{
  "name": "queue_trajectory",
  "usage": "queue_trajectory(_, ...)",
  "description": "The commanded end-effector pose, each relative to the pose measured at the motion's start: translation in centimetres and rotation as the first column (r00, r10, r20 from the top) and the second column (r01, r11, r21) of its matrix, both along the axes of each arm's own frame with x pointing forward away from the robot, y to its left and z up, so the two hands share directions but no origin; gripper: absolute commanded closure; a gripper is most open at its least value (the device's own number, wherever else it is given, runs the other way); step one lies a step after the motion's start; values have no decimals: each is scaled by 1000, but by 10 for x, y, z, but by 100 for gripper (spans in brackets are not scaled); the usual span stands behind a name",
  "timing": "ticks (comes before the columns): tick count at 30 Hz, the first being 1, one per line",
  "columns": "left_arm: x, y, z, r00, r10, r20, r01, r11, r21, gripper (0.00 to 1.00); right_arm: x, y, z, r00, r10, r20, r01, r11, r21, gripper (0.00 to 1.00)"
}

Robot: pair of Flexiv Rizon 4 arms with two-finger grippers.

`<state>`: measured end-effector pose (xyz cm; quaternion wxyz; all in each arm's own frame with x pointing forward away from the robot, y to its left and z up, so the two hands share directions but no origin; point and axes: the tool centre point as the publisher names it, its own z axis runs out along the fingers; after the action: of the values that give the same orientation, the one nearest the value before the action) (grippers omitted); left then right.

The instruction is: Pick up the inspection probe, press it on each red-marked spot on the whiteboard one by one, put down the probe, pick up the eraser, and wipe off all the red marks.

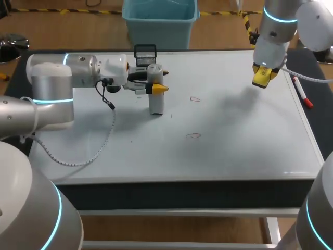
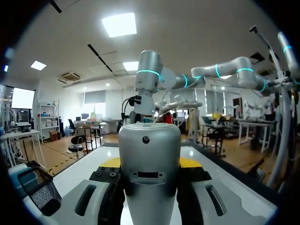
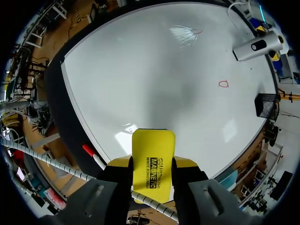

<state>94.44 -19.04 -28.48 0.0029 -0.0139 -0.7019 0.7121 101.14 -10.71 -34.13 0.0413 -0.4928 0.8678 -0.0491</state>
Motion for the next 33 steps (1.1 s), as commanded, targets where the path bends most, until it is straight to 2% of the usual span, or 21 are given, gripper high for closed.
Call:
queue_trajectory(1, 1, 0, -3, 1000, -1, 0, 1, 1000, -3, 100, 0, -1, 1, 1000, 1, 0, -1, 1000, -4, 100)
queue_trajectory(12, 2, 1, 2, 1000, 1, 5, -1, 1000, -11, 100, 0, -1, 1, 1000, 1, 0, -1, 1000, -4, 100)
queue_trajectory(17, 0, 9, 20, 1000, 25, 11, -25, 999, -22, 100, 0, -1, 1, 1000, 1, 0, -1, 1000, -4, 100)
queue_trajectory(21, 4, 22, 37, 999, 51, 15, -50, 998, -37, 100, 0, -1, 1, 1000, 1, 0, -1, 1000, -4, 100)
queue_trajectory(23, 8, 31, 43, 998, 59, 23, -59, 998, -14, 100, 0, -1, 1, 1000, 1, 0, -1, 1000, -4, 100)
queue_trajectory(33, 37, 96, 65, 989, 139, 59, -139, 990, 6, 100, 0, -1, 1, 1000, 1, 0, -1, 1000, -4, 100)
